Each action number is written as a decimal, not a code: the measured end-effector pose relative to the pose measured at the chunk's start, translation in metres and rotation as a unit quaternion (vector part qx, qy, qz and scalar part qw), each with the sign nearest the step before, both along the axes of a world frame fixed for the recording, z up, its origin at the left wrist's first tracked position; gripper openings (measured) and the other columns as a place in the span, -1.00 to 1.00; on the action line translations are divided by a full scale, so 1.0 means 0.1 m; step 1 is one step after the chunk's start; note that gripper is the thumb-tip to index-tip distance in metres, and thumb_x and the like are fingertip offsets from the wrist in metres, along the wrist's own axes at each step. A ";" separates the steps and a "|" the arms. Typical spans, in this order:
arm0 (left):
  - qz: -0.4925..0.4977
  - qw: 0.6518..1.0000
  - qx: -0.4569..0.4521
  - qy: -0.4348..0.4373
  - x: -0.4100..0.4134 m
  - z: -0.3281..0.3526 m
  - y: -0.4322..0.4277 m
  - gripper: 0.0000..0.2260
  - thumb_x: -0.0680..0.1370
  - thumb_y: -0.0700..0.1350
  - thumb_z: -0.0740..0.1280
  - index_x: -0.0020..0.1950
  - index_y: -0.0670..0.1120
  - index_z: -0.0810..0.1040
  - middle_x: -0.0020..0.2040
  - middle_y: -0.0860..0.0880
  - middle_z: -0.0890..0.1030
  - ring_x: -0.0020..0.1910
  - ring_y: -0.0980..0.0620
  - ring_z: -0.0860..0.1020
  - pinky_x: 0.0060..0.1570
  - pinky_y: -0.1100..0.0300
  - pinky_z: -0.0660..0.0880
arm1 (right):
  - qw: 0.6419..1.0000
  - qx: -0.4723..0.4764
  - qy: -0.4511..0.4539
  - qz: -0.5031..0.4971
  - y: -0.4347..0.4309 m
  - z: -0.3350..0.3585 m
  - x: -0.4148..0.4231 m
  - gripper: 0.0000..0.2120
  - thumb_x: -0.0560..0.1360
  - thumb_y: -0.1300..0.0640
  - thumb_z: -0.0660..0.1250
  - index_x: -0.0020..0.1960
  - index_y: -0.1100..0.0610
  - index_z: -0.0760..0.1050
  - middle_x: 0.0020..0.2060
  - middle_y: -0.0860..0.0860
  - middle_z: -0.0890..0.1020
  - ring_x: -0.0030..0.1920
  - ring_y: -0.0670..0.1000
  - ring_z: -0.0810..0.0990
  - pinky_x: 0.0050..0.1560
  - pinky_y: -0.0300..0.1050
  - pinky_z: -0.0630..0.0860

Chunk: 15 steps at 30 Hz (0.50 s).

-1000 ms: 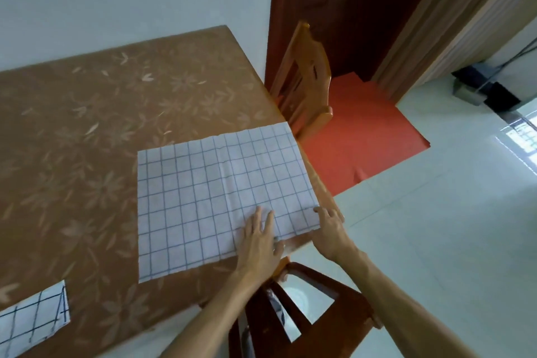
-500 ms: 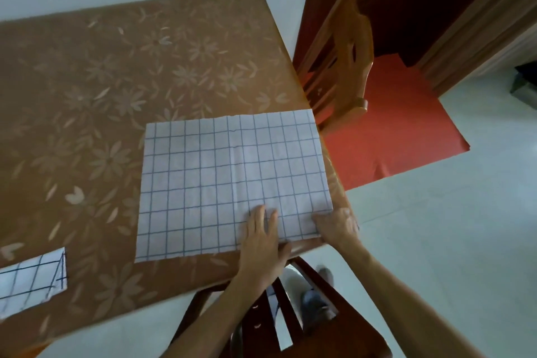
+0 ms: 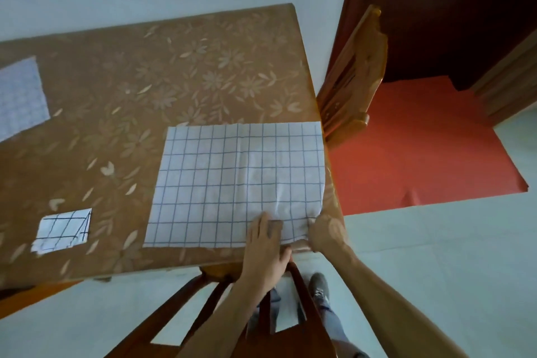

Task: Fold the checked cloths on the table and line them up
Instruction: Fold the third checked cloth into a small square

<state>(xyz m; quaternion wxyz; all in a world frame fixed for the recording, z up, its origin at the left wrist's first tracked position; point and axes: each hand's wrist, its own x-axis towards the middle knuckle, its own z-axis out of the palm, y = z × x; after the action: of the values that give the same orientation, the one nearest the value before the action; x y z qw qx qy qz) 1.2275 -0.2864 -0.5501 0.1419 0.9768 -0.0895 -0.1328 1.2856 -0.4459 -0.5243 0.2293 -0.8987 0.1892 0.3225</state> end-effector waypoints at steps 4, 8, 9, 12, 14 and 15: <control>0.003 1.000 -0.002 -0.002 -0.03 0.00 -0.22 -0.40 0.52 0.18 0.36 0.51 0.08 0.26 0.54 0.02 0.26 0.54 0.02 0.20 0.49 0.00 0.28 | 0.977 0.199 0.015 -0.079 -0.08 0.02 -0.14 -0.80 0.48 0.02 0.25 -0.20 0.11 0.56 -0.30 0.10 0.69 -0.24 0.12 0.67 -0.19 0.00 0.63; 0.042 0.992 -0.104 -0.060 -0.01 0.13 -0.38 -0.68 0.55 0.01 0.31 0.29 -0.01 0.52 0.26 0.04 0.56 0.27 0.09 0.48 0.31 0.10 0.44 | 0.928 0.359 0.023 -0.094 -0.10 0.36 -0.31 -0.77 0.59 0.12 0.26 -0.22 0.14 0.54 -0.38 0.09 0.57 -0.43 -0.01 0.50 -0.36 -0.15 0.46; 0.070 0.984 -0.143 -0.076 -0.02 0.19 -0.38 -0.75 0.55 0.01 0.31 0.19 -0.02 0.58 0.10 0.06 0.63 0.12 0.13 0.56 0.18 0.17 0.51 | 0.918 0.390 0.022 -0.073 -0.12 0.42 -0.32 -0.76 0.60 0.13 0.24 -0.21 0.13 0.54 -0.38 0.08 0.56 -0.45 -0.04 0.48 -0.38 -0.18 0.44; 0.171 0.957 -0.232 -0.025 -0.09 0.33 -0.30 -0.85 0.59 0.07 0.33 0.06 0.05 0.61 -0.14 0.13 0.65 -0.13 0.22 0.60 -0.08 0.33 0.53 | 0.916 0.402 -0.014 -0.008 -0.26 0.49 -0.23 -0.70 0.64 0.15 0.15 -0.18 0.07 0.58 -0.38 -0.02 0.65 -0.39 -0.04 0.57 -0.28 -0.05 0.56; 0.199 0.948 -0.249 -0.004 -0.16 0.39 -0.20 -0.78 0.61 0.17 0.25 0.04 0.09 0.59 -0.18 0.16 0.60 -0.18 0.21 0.59 -0.17 0.39 0.49 | 0.946 0.317 -0.065 0.032 -0.38 0.42 -0.09 -0.79 0.59 0.23 0.17 0.09 0.06 0.55 -0.13 -0.02 0.68 -0.15 0.00 0.64 -0.02 0.06 0.61; 0.202 0.944 -0.260 0.006 -0.19 0.44 -0.14 -0.74 0.60 0.19 0.23 0.06 0.06 0.60 -0.16 0.15 0.61 -0.16 0.21 0.60 -0.20 0.37 0.51 | 0.961 0.249 -0.090 0.079 -0.44 0.38 -0.03 -0.67 0.55 0.24 0.18 0.28 0.04 0.45 0.08 0.02 0.61 0.00 0.05 0.61 0.06 0.06 0.58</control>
<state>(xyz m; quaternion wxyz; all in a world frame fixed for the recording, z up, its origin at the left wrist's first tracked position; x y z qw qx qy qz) 1.2086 -0.3004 -0.5058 0.4154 0.9027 0.0791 -0.0791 1.2825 -0.4898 -0.4860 0.4357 -0.8506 0.0099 0.2943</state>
